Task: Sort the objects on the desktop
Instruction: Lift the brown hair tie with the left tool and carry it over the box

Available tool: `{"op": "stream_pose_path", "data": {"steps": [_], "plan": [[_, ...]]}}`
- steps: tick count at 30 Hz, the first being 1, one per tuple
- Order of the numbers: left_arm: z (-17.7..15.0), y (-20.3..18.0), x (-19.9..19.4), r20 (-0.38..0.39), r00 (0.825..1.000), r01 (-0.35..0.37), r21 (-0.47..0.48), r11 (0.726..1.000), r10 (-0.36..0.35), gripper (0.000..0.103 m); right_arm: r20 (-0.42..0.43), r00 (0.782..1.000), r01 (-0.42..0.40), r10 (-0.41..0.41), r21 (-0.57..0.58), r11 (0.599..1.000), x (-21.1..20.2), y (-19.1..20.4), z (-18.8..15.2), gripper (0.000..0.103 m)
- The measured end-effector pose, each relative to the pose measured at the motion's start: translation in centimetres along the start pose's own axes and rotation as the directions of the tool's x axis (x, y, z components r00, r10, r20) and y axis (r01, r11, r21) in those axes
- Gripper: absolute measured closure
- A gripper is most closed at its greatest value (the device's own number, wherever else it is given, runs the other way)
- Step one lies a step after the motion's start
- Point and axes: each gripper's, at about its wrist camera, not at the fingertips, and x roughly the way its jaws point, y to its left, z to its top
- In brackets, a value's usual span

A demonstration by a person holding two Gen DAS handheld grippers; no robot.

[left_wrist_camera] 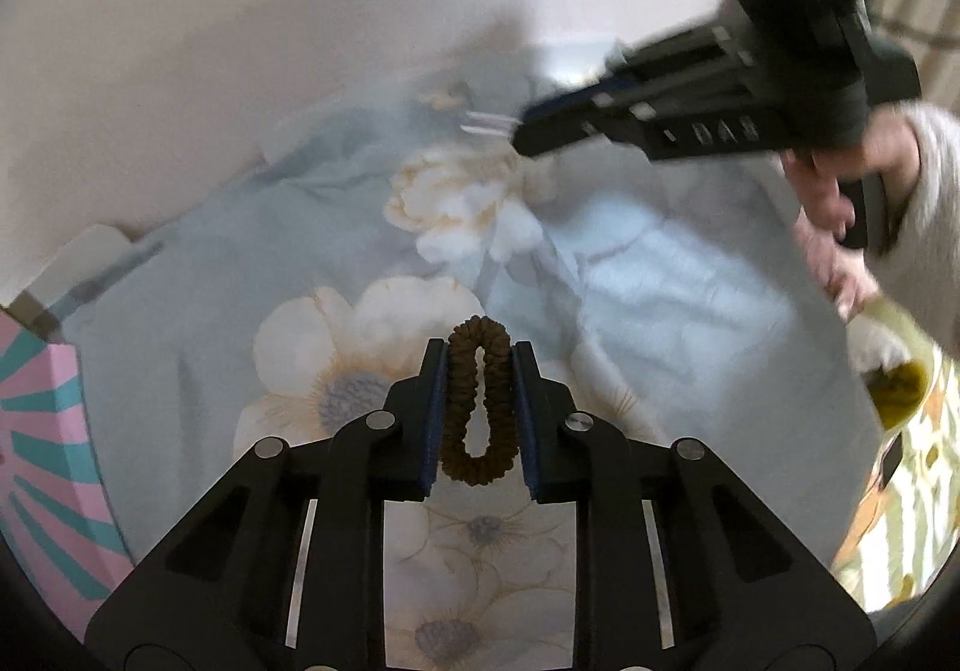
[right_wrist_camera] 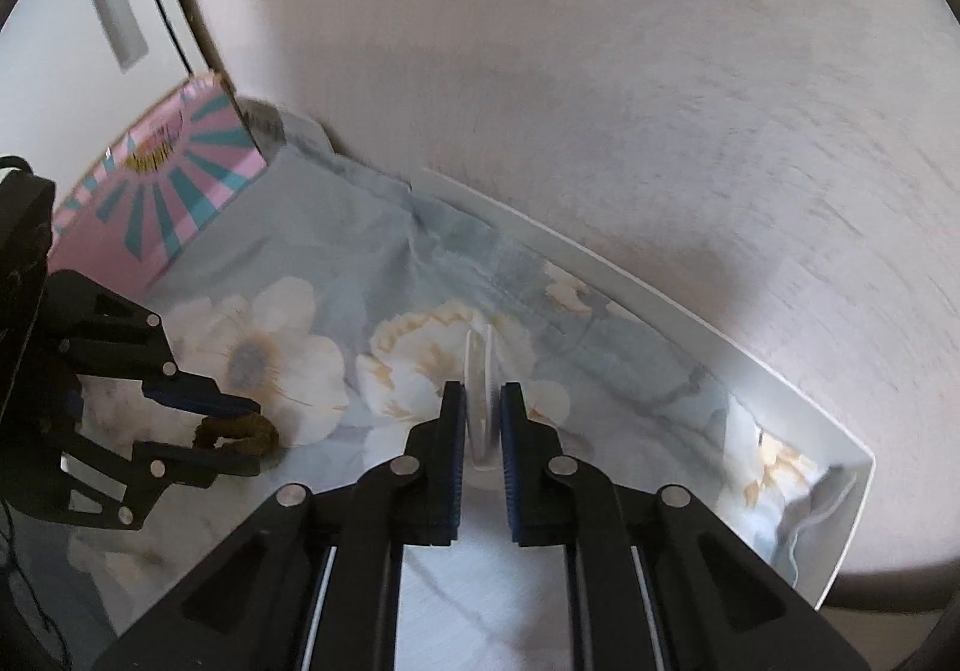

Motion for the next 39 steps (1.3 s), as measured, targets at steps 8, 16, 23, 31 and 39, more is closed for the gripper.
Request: {"op": "stream_pose_path", "data": {"steps": [8,16,23,31,39], "plan": [[2.9,-0.5,-5.9,0.032,0.997,-0.069,-0.046,0.997,0.071,0.085,0.076,0.997,0.004,-0.009,0.066,0.998,-5.8,1.4,-0.1,0.092],[2.8,1.5,-17.1,0.066,0.984,-0.159,-0.091,0.983,0.165,0.085,0.183,0.983,-0.022,0.008,0.076,0.997,-13.7,6.9,4.1,0.092],[0.4,5.6,-24.4,0.103,0.958,-0.248,-0.177,0.952,0.269,0.085,0.256,0.964,-0.068,0.073,-0.027,0.997,-16.0,15.2,8.9,0.092],[-4.8,12.2,-27.6,0.039,0.929,-0.343,-0.279,0.897,0.368,0.085,0.224,0.954,-0.171,0.198,-0.135,0.976,-12.5,25.1,12.9,0.092],[-10.5,16.7,-24.6,-0.042,0.955,-0.292,-0.325,0.9,0.295,0.085,0.14,0.977,-0.145,0.163,-0.127,0.981,-4.9,31.5,14.5,0.092]]}}
